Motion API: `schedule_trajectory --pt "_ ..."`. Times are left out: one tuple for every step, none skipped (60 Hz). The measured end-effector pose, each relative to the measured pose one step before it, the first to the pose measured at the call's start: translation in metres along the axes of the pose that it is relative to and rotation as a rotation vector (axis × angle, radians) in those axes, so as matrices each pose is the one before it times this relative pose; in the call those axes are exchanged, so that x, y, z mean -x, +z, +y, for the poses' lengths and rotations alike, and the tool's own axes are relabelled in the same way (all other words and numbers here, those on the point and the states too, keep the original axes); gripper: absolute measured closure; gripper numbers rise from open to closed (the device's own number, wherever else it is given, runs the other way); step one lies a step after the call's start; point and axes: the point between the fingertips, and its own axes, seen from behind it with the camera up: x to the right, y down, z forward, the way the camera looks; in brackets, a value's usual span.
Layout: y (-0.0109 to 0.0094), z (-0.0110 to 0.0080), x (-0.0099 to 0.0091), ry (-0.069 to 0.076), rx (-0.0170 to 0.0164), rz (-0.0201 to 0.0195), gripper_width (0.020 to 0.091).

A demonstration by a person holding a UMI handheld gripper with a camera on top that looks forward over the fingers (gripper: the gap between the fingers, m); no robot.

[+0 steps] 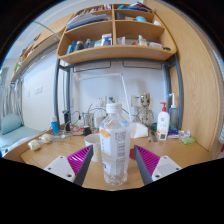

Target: Pour water

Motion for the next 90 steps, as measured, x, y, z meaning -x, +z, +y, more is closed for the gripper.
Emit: schedule_trajectory --pt "0.00279 -0.00163 0.00046 0.0029 -0.00123 0.00017 0.0276" --pt "0.00300 -0.00171 0.00019 0.0016 -0.00208 -0.00007 0.0282" --pt "0.00259 -0.00171 -0.00006 0.0006 -0.00254 0.00057 0.0290" --pt "0.00234 -0.00215 -0.00015 -0.0010 -0.00496 0.00075 0.0298" --pt "0.00224 -0.00258 -0.00041 -0.0014 -0.00796 0.00177 0.0305" --pt "0.00179 -0.00274 -0.00068 -0.0015 -0.00888 0.00285 0.0316" --pt "0.00202 -0.00223 -0.00075 -0.0020 -0.00783 0.00317 0.0326" --pt "0.00189 -0.00154 -0.00094 -0.0037 -0.00669 0.00356 0.0341" --pt "0.00201 -0.00148 -0.00074 -0.0059 -0.00580 0.00350 0.0353" --pt "0.00186 -0.00098 -0.00097 -0.0064 -0.00603 0.00466 0.0369" --pt "0.00179 -0.00038 -0.00111 -0.0063 -0.00410 0.00569 0.0385" --pt "0.00177 0.00036 -0.00100 -0.0069 -0.00129 0.00555 0.0401" --pt "0.00180 0.00101 -0.00049 -0.0068 0.00102 0.00431 0.0421" --pt "0.00175 0.00149 -0.00001 -0.0056 0.00222 0.00272 0.0441" --pt "0.00181 0.00142 0.00015 -0.0036 0.00155 0.00151 0.0463" --pt "0.00062 0.00085 0.00101 -0.0020 0.00375 0.00353 0.0482" --pt "0.00136 0.00184 0.00025 -0.0015 0.00090 0.00147 0.0523" --pt "0.00037 0.00118 -0.00066 -0.0026 -0.00217 0.00463 0.0547" --pt "0.00008 -0.00253 -0.00019 -0.0028 -0.01476 0.00327 0.0548" --pt "0.00008 -0.00058 0.00020 -0.0039 -0.00700 0.00103 0.0557" --pt "0.00002 -0.00012 0.00042 -0.0036 -0.00510 0.00118 0.0566" --pt "-0.00037 -0.00074 0.00045 -0.0021 -0.00747 0.00040 0.0575" --pt "-0.00025 -0.00064 0.00069 -0.0009 -0.00624 -0.00031 0.0588" --pt "-0.00035 -0.00019 0.00046 -0.0010 -0.00495 0.00048 0.0600" --pt "-0.00009 -0.00045 -0.00002 -0.0032 -0.00591 0.00181 0.0615" --pt "-0.00012 -0.00049 0.00034 -0.0037 -0.00609 0.00035 0.0628" --pt "-0.00021 -0.00086 0.00090 -0.0008 -0.00722 -0.00251 0.0642" --pt "0.00060 -0.00205 0.00173 0.0016 -0.00648 -0.00245 0.0663" --pt "-0.00141 0.00087 -0.00011 -0.0005 -0.00858 -0.00308 0.0676" --pt "-0.00061 -0.00079 0.00108 -0.0019 -0.01047 -0.00397 0.0691" --pt "-0.00063 -0.00097 0.00062 -0.0042 -0.01131 -0.00263 0.0693" --pt "-0.00014 -0.00055 0.00050 -0.0053 -0.00983 -0.00220 0.0698" --pt "-0.00032 -0.00046 0.00017 -0.0050 -0.00903 -0.00086 0.0699" --pt "-0.00012 -0.00076 0.00038 -0.0058 -0.00596 -0.00221 0.0725" --pt "-0.00010 -0.00037 -0.00042 -0.0020 -0.00416 0.00119 0.0744" --pt "0.00119 -0.00057 -0.00015 0.0058 -0.00439 0.00590 0.0742" --pt "-0.00036 -0.00012 -0.00074 0.0025 -0.00229 0.00601 0.0742" --pt "-0.00019 0.00039 -0.00007 -0.0048 -0.00102 0.00361 0.0743" --pt "0.00012 0.00000 0.00118 -0.0075 -0.00039 -0.00223 0.0743" --pt "0.00018 -0.00024 0.00159 -0.0069 0.00056 -0.00482 0.0743" --pt "-0.00002 -0.00010 0.00054 -0.0042 0.00226 -0.00096 0.0743" --pt "0.00018 -0.00005 -0.00008 -0.0021 0.00182 0.00330 0.0743" --pt "0.00015 0.00021 0.00012 -0.0037 0.00248 0.00164 0.0743" --pt "0.00040 -0.00030 0.00108 -0.0047 0.00038 -0.00240 0.0743" --pt "0.00044 0.00010 0.00120 -0.0062 0.00262 -0.00554 0.0743" --pt "0.00055 0.00025 0.00059 -0.0067 0.00447 -0.00518 0.0743" --pt "0.00039 0.00067 -0.00058 -0.0064 0.00613 -0.00264 0.0743" --pt "0.00022 0.00070 -0.00161 -0.0072 0.00712 0.00042 0.0742" --pt "0.00051 0.00024 -0.00177 -0.0089 0.00709 0.00114 0.0742" --pt "0.00026 -0.00039 -0.00063 -0.0108 0.00357 -0.00066 0.0742" --pt "0.00116 -0.00033 -0.00259 -0.0173 0.00556 -0.00628 0.0742" --pt "0.00118 0.00130 0.00036 -0.0228 0.00820 0.00353 0.0742" --pt "0.00130 0.00115 -0.00344 -0.0276 0.01135 -0.00001 0.0742" --pt "0.00111 0.00085 -0.00483 -0.0284 0.01057 0.00593 0.0741" --pt "0.00122 0.00018 -0.00569 -0.0284 0.00658 0.00802 0.0741" --pt "0.00165 0.00011 -0.00510 -0.0314 0.00468 0.00695 0.0742" --pt "0.00166 0.00042 -0.00491 -0.0366 0.00661 0.00487 0.0742" --pt "0.00211 0.00142 -0.00503 -0.0391 0.00901 0.00513 0.0742" --pt "0.00233 0.00145 -0.00563 -0.0390 0.00777 0.00810 0.0741" --pt "0.00298 0.00171 -0.00984 -0.0405 0.00413 0.00042 0.0741" --pt "0.00272 0.00133 -0.00268 -0.0430 0.00822 0.01531 0.0740" --pt "0.00283 0.00226 -0.00416 -0.0486 0.00900 0.00824 0.0742" --pt "0.00312 0.00181 -0.00373 -0.0500 0.00763 0.00454 0.0742" --pt "0.00314 0.00148 -0.00363 -0.0505 0.00480 0.00511 0.0742" --pt "0.00324 0.00081 -0.00374 -0.0494 0.00344 0.00657 0.0739" --pt "0.00369 0.00123 -0.00380 -0.0514 0.00406 0.00671 0.0727" --pt "0.00372 0.00197 -0.00232 -0.0554 0.00438 0.00392 0.0727" --pt "0.00393 0.00063 -0.00182 -0.0568 0.00172 0.00218 0.0728" --pt "0.00481 0.00047 -0.00356 -0.0573 -0.00292 -0.00434 0.0727" --pt "0.00443 0.00016 0.00139 -0.0555 -0.00051 0.00164 0.0727" --pt "0.00279 -0.00048 -0.00023 -0.0540 -0.00115 -0.00062 0.0728" --pt "0.00286 -0.00144 -0.00046 -0.0505 -0.00368 0.00124 0.0727" --pt "0.00290 -0.00209 -0.00078 -0.0449 -0.00636 0.00412 0.0728" --pt "0.00266 -0.00233 -0.00081 -0.0425 -0.00740 0.00424 0.0727" --pt "0.00264 -0.00259 0.00015 -0.0451 -0.00695 0.00183 0.0727" --pt "0.00281 -0.00232 0.00041 -0.0482 -0.00596 -0.00125 0.0725" --pt "0.00271 -0.00203 0.00080 -0.0488 -0.00493 -0.00144 0.0725" --pt "0.00399 -0.00017 -0.00311 -0.0476 -0.01092 -0.00479 0.0727" --pt "0.00166 -0.00180 -0.00105 -0.0418 -0.00554 0.00390 0.0728" --pt "0.00130 -0.00344 -0.00170 -0.0401 -0.00425 0.00277 0.0727" --pt "0.00167 -0.00263 -0.00063 -0.0401 -0.00490 0.00260 0.0727" --pt "0.00230 -0.00213 -0.00021 -0.0421 -0.00518 0.00023 0.0727" --pt "0.00219 -0.00200 0.00011 -0.0434 -0.00451 -0.00135 0.0727" --pt "0.00217 -0.00165 0.00029 -0.0432 -0.00344 -0.00257 0.0725" --pt "0.00217 -0.00144 -0.00062 -0.0402 -0.00165 -0.00218 0.0726" --pt "0.00213 -0.00087 -0.00130 -0.0357 -0.00043 0.00084 0.0726" --pt "0.00190 -0.00101 -0.00123 -0.0322 -0.00147 0.00188 0.0728" --pt "0.00292 0.00080 -0.00095 -0.0326 -0.00714 0.00248 0.0727" --pt "0.00139 -0.00144 -0.00109 -0.0296 -0.00208 0.00230 0.0728" --pt "0.00122 -0.00092 -0.00115 -0.0283 -0.00341 -0.00048 0.0726"
